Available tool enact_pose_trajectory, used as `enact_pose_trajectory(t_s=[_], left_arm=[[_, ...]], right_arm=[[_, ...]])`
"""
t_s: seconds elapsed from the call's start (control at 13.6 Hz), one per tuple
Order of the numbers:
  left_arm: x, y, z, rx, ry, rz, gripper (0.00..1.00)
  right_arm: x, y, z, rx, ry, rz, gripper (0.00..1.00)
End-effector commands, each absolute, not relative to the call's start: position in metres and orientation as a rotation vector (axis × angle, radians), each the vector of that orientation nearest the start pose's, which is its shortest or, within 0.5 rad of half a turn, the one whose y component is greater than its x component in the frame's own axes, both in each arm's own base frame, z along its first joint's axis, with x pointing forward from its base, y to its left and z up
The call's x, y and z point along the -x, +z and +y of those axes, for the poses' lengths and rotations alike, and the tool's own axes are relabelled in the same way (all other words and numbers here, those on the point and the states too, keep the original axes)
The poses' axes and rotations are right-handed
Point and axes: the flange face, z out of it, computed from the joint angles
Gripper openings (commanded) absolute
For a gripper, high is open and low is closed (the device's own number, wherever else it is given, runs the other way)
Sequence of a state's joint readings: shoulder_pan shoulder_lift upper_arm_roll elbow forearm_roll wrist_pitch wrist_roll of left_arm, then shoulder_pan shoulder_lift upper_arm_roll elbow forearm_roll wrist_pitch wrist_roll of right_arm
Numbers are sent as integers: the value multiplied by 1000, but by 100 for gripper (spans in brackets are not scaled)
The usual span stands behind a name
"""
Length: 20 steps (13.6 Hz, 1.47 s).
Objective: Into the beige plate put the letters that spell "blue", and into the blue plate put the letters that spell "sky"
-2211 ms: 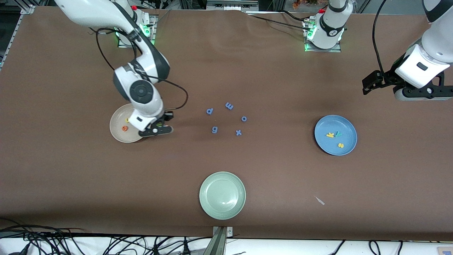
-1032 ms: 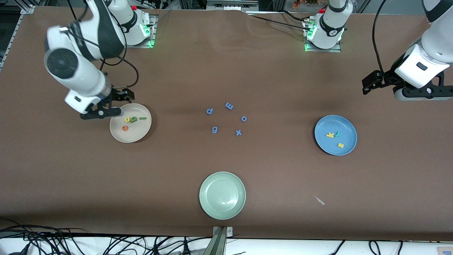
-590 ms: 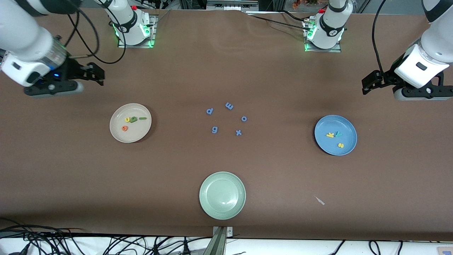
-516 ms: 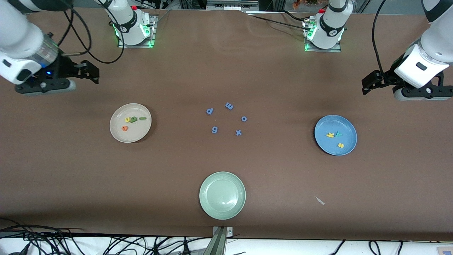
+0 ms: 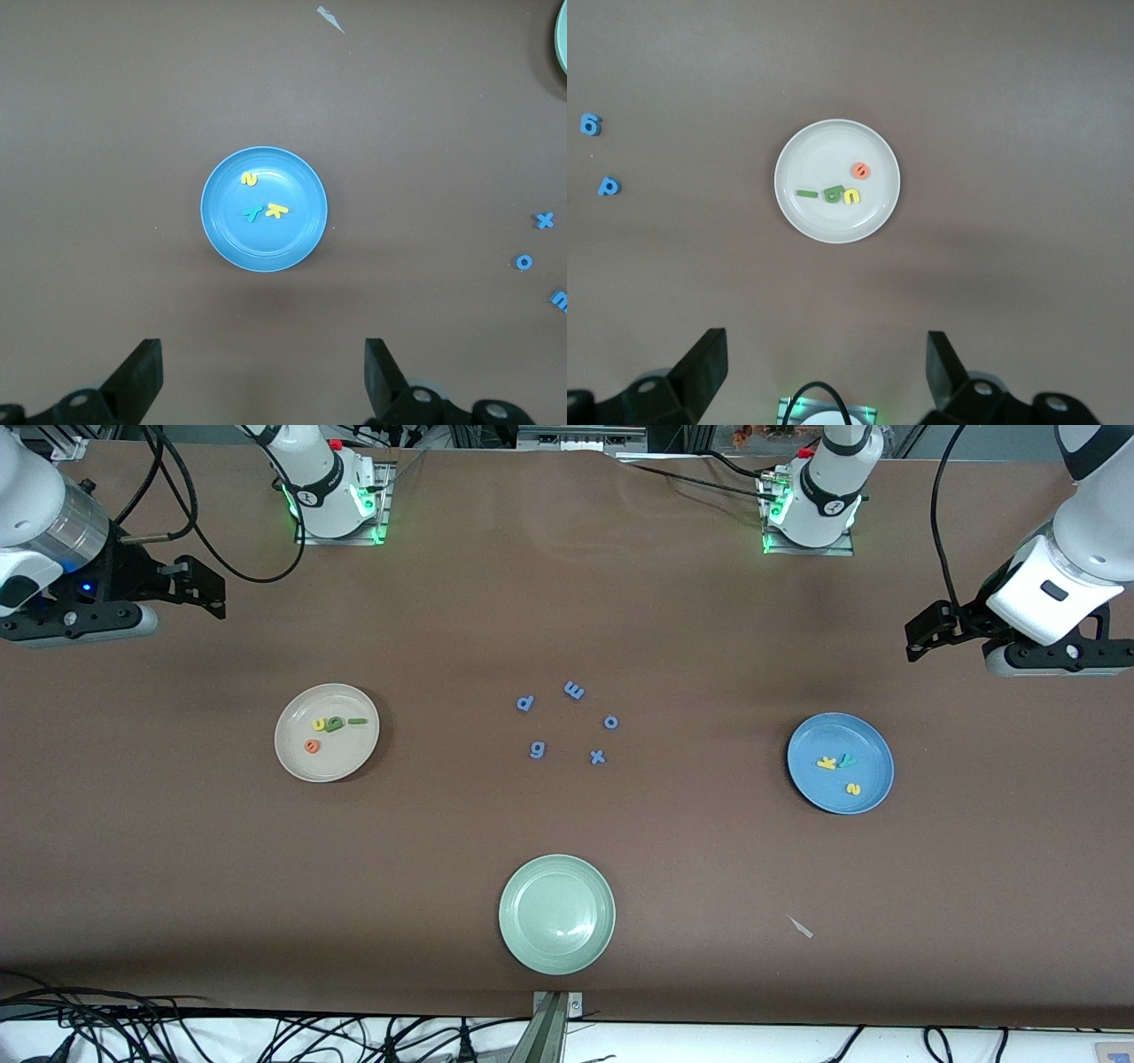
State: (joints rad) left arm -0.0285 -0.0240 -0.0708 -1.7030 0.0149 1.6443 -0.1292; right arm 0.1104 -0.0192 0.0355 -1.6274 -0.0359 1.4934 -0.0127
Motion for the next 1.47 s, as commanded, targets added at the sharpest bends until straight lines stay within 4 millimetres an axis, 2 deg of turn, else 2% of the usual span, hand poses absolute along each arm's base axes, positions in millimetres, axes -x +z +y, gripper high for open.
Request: enact_pose_trajectory(t_s=[0.0, 0.29, 0.88, 1.11, 1.4], left_arm=[[-547, 587, -55, 3146, 62, -47, 100], [-547, 587, -55, 3145, 62, -50, 100], [-547, 588, -55, 3147, 60, -50, 100], [-547, 588, -55, 3147, 60, -50, 100], [-547, 588, -55, 3147, 60, -47, 100]], right_arm=[[-539, 608, 72, 3146, 205, -250, 99], [-540, 609, 58, 3117, 202, -200, 100], [-543, 617, 62, 3131, 164, -200, 100], [-549, 611, 62, 3132, 152, -195, 100], [-564, 610, 62, 3138, 34, -193, 100]])
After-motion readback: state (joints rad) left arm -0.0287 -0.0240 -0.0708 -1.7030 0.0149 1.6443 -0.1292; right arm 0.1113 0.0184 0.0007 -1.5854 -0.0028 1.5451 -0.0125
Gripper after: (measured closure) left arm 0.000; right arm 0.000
